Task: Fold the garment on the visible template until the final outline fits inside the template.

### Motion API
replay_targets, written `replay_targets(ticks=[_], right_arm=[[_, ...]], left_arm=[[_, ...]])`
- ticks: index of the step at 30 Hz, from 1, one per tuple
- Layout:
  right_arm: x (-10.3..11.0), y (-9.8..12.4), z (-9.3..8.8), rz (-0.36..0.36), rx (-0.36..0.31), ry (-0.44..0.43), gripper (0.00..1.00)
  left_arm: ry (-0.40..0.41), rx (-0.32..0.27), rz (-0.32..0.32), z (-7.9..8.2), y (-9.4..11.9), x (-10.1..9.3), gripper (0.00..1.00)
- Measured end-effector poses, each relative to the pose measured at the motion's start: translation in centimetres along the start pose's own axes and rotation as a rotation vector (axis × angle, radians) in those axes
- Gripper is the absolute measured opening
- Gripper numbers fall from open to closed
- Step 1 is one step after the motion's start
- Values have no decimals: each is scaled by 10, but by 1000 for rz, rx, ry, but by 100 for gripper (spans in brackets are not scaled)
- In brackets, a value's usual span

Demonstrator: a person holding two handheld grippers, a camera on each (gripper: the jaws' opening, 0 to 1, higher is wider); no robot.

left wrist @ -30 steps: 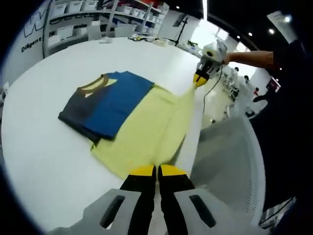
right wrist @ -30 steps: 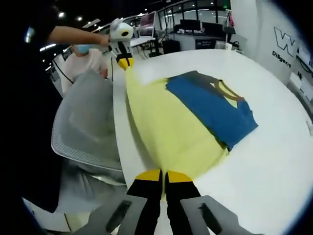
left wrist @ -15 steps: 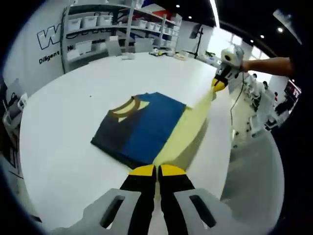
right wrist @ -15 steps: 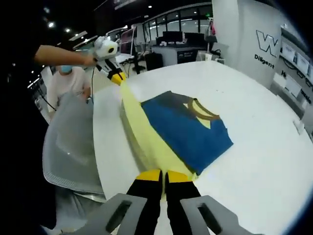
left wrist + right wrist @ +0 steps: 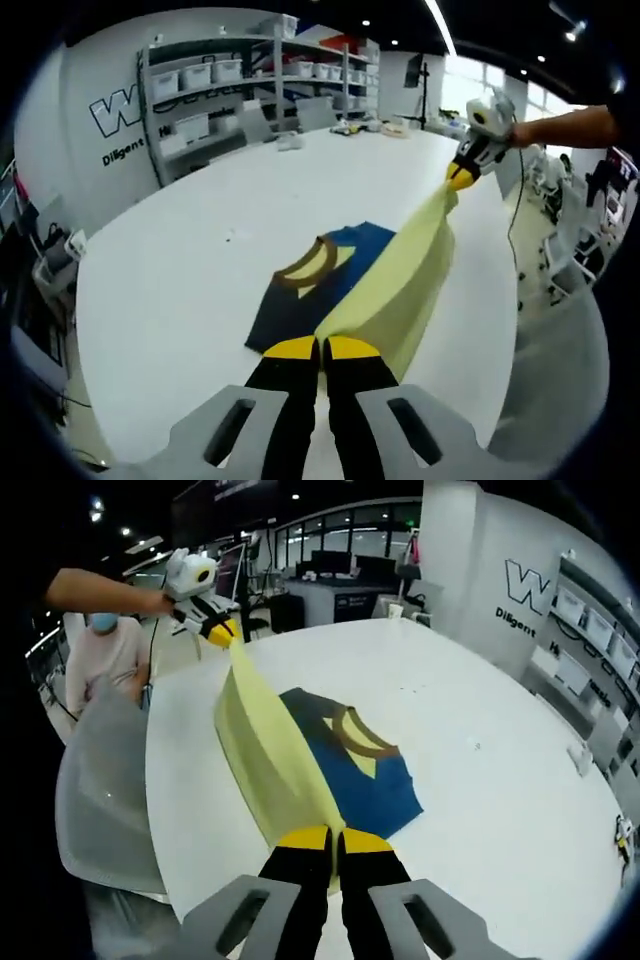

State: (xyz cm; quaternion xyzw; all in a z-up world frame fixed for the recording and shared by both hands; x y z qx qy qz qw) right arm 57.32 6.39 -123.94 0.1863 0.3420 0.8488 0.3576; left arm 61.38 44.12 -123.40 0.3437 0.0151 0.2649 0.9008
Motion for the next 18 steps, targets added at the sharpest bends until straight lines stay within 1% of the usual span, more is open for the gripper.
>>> replay_targets(ticks=[5, 8, 13, 18], right_arm=[[-10, -4, 12, -26, -11, -2, 0], [-16, -7, 16, -44, -16, -12, 0], [-26, -14, 22, -79, -31, -46, 0], [-31, -23, 26, -108, -34, -53, 0]], left_arm=[[-19, -1, 16, 7, -6, 11, 0], [-42, -1, 31, 10, -9, 18, 0], [-28, -2, 61, 12, -15, 26, 0], [-53, -2, 99, 14, -20, 30, 0]])
Point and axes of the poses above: the point that each gripper's makers call its tool centre point, and the gripper's own axes: y roughly backward along the fingers, x roughly to its left, z roughly out of its top, the point moved 8 cm from there along y, roughly backward along the fingers, and after that the axes turned 11 degrees about -y, right-handed, at the moved point
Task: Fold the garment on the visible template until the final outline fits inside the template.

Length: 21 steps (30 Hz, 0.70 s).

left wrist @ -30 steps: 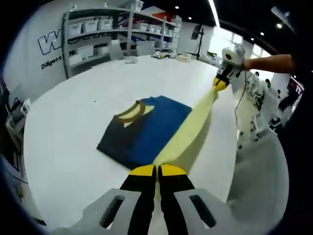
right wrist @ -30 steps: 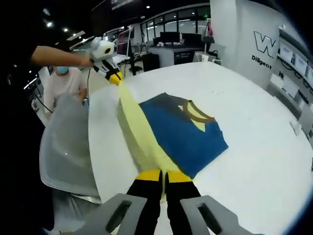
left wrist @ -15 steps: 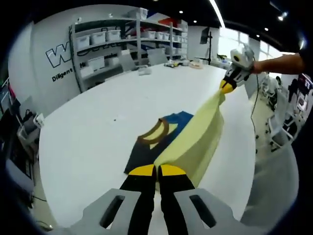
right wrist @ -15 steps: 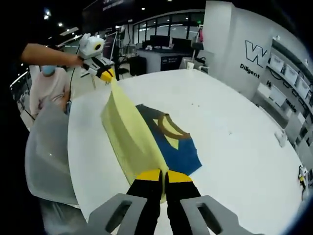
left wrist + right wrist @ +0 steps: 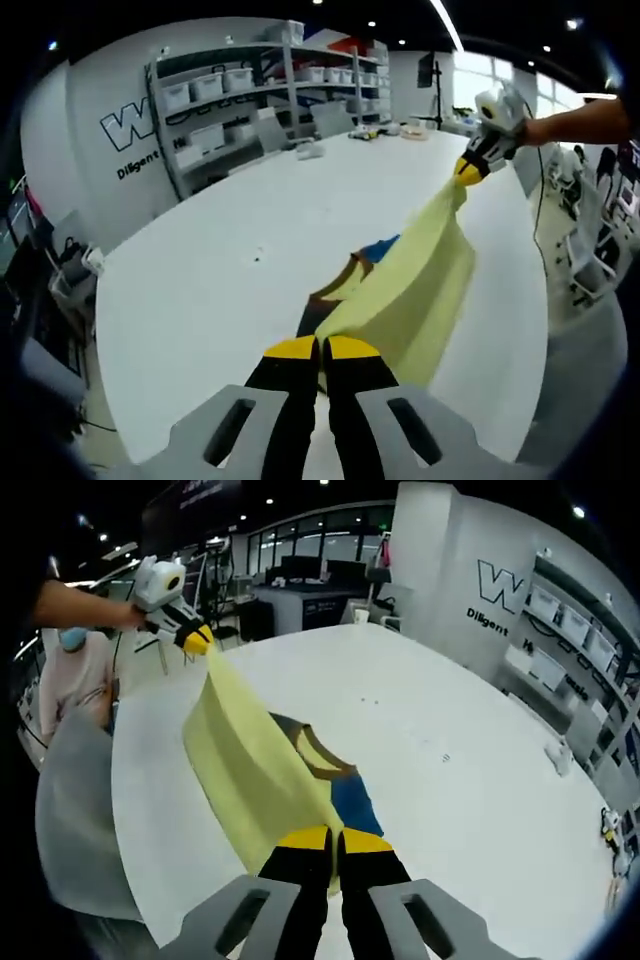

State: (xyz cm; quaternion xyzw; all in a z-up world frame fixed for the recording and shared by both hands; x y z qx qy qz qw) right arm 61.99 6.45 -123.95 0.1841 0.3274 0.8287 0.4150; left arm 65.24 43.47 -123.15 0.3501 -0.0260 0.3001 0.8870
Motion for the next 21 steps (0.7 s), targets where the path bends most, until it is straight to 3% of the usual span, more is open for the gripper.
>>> replay_targets(ticks=[10, 21], right_arm=[[-10, -16, 6, -53, -8, -86, 0], [-23, -33, 8, -83, -11, -109, 0]], left_arm=[[11, 6, 60, -1, -16, 11, 0], [96, 13, 89, -6, -30, 23, 0]])
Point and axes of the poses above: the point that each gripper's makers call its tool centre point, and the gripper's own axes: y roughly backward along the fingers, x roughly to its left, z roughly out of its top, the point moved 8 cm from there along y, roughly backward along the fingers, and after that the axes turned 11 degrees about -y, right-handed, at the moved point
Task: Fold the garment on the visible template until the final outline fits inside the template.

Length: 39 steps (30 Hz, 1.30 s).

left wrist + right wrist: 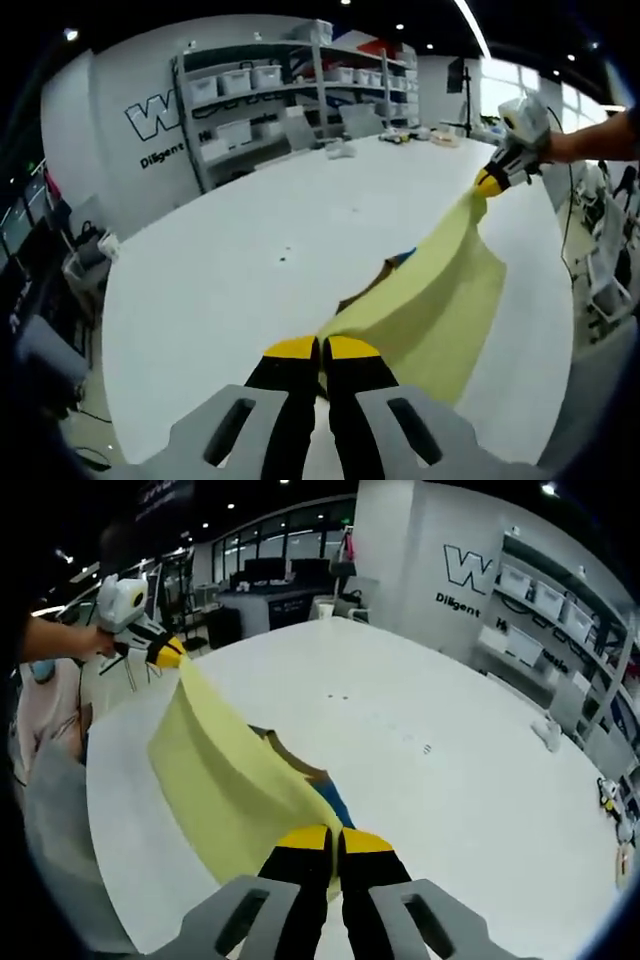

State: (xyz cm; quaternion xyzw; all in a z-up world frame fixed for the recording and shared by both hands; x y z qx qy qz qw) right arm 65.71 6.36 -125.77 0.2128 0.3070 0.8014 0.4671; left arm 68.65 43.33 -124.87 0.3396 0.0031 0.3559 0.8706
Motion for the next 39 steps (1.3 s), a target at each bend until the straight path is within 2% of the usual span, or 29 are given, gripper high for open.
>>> replay_targets(ticks=[7, 16, 26, 31, 39], right_arm=[[-5, -14, 3, -4, 9, -13, 0], [-12, -31, -1, -19, 16, -58, 0], [-14, -57, -11, -60, 52, -66, 0], [-18, -68, -19, -69, 66, -107, 0], [-21, -80, -25, -99, 76, -90, 0]], left_arm=[[16, 16, 4, -4, -11, 4, 0], [-8, 34, 8, -9, -26, 7, 0], [3, 60, 27, -17, -46, 9, 0], [33, 92, 36, -26, -57, 10, 0], [22, 103, 45, -31, -73, 9, 0]])
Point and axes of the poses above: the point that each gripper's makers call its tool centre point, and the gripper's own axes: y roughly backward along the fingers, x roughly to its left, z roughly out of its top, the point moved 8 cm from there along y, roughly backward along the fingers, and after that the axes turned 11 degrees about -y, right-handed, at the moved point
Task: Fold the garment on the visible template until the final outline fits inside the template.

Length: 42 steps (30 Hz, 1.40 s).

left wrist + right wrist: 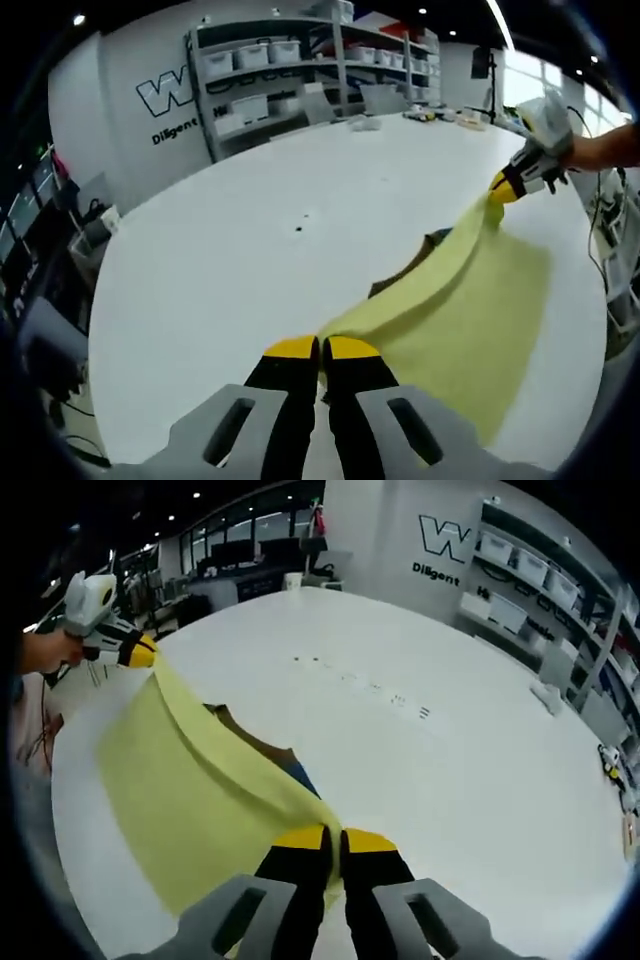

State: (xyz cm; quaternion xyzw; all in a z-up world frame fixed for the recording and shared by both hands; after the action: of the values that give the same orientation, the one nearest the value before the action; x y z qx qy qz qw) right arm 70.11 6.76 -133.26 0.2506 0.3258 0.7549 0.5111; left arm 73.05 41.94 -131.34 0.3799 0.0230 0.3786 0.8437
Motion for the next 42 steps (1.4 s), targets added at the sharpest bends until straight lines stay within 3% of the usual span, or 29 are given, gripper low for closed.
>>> replay_targets(ticks=[9, 17, 20, 22, 26, 30, 35, 42], right_arm=[[-5, -9, -3, -32, -6, 32, 11], [-5, -8, -5, -20, -22, 58, 14], [-6, -6, -3, -43, -58, 81, 17], [-8, -2, 0, -58, -104, 89, 21], [-5, -1, -4, -32, -93, 70, 16], [2, -5, -11, 22, -60, 59, 18], [6, -6, -13, 39, -59, 69, 21], [6, 1, -13, 60, -64, 63, 29]], left_arm=[[-29, 37, 5, -11, -13, -2, 1], [-52, 48, 44, -18, -12, 6, 11], [-42, 40, 41, -19, -8, 5, 12], [-50, 28, 17, -21, -6, 0, 12], [-57, 49, -55, -30, -7, -14, 11], [-57, 46, -92, -35, -10, -24, 13], [-54, 41, -104, -32, -12, -28, 18], [-24, 31, -91, -33, -5, -27, 33]])
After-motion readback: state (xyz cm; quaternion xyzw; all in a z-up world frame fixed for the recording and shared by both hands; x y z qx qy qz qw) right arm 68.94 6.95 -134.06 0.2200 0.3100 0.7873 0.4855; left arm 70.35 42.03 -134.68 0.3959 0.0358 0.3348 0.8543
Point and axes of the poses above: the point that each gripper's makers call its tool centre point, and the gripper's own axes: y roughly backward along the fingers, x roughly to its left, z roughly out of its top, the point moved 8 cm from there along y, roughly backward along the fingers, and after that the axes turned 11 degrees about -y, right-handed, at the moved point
